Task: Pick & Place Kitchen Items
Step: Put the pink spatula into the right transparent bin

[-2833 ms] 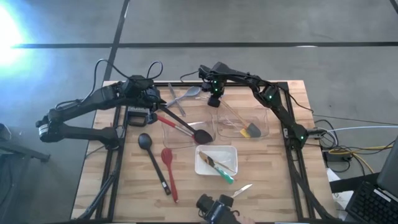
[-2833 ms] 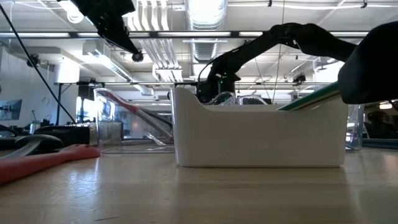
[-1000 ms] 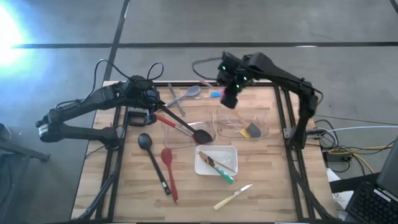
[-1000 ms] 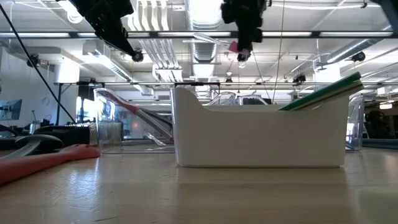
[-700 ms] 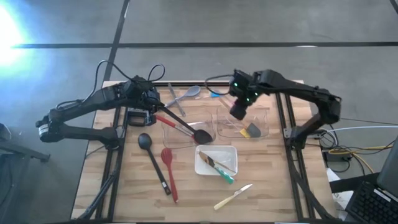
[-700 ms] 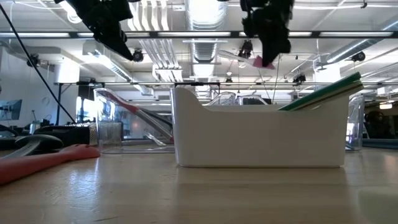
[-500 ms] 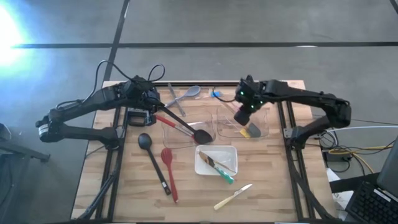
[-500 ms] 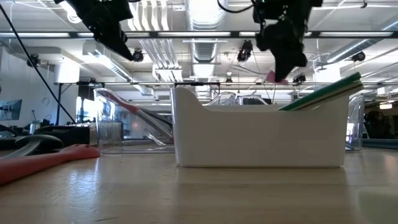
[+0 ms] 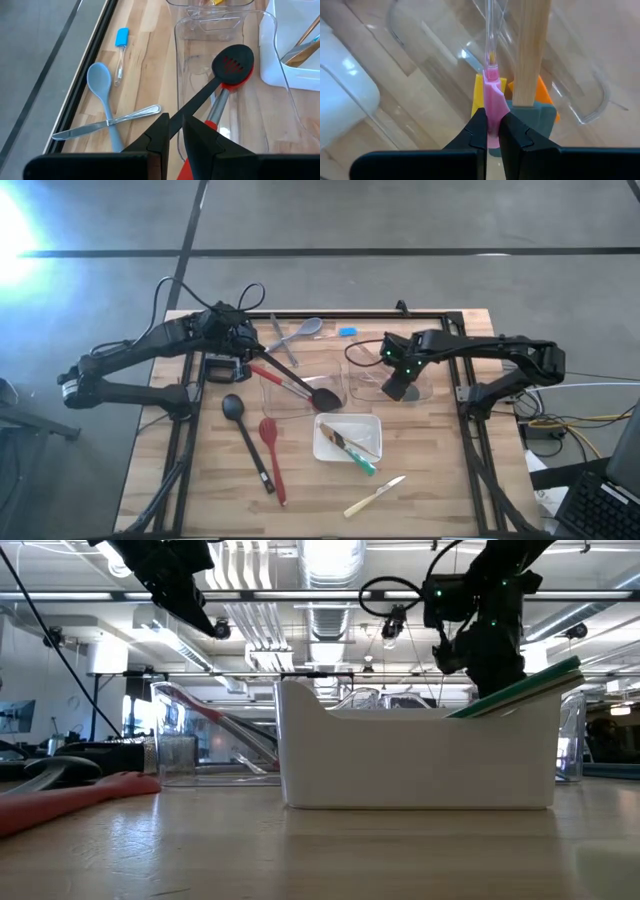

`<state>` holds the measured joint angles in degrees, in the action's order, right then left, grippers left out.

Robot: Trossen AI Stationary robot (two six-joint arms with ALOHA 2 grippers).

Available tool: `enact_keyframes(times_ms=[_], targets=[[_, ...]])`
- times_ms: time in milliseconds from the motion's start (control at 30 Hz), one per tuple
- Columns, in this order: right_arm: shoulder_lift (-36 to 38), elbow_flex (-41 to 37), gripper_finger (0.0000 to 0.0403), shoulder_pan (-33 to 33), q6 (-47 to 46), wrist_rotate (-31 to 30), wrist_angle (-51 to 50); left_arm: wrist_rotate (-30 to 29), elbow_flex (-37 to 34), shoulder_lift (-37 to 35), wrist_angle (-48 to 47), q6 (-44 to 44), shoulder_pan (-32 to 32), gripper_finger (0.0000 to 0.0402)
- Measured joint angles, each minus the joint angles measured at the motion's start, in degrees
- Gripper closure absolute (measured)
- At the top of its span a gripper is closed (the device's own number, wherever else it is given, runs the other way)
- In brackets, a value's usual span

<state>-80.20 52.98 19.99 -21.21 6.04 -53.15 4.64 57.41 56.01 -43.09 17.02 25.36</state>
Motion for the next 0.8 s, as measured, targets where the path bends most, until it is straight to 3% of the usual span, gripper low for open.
enact_keyframes(times_ms=[567,800], targets=[[-9.1,0.2,0.0388,0.0,3.4,2.0,-0.6,0.0,0.0,0.0,-0.1,-1.0,0.0,0.0344],[-9.1,1.3,0.0330,0.0,3.2,2.4,-1.7,0.0,0.0,0.0,-0.5,-1.2,0.0,0.0344]])
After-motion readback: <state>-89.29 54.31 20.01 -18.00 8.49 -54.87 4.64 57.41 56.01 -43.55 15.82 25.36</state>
